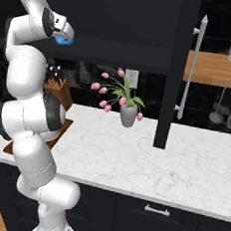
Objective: Pick the kettle from the counter and place it on the tray. Then pick the mug from the cabinet and place it on the tray. Then close the cabinet doors.
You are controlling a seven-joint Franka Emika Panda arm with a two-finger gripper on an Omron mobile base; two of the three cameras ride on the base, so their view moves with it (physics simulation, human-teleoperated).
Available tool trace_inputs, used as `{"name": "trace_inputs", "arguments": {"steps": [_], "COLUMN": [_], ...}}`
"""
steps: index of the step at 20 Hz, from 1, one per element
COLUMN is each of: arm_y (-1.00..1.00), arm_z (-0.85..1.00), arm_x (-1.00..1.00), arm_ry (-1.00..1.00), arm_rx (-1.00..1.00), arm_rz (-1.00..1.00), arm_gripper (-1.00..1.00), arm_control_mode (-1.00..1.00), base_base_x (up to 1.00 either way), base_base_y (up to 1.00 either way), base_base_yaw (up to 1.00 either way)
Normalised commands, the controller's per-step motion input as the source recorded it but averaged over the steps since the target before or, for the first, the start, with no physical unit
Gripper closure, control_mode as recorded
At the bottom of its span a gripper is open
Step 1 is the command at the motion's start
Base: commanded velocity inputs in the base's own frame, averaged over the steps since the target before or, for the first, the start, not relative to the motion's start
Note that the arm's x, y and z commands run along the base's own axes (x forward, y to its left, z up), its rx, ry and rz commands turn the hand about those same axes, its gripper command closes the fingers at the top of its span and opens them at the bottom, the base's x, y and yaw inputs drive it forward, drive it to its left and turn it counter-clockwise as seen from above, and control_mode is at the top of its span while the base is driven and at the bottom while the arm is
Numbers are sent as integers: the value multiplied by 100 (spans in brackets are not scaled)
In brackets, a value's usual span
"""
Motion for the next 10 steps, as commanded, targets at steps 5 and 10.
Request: {"name": "trace_inputs", "arguments": {"steps": [5, 10], "arm_y": [0, 4], "arm_z": [-8, -16], "arm_x": [23, 22], "arm_ry": [0, 0], "arm_rx": [0, 0], "arm_rz": [0, 0], "arm_gripper": [-100, -100], "arm_control_mode": [-100, -100], "base_base_x": [0, 0], "base_base_y": [0, 0], "base_base_yaw": [0, 0]}}
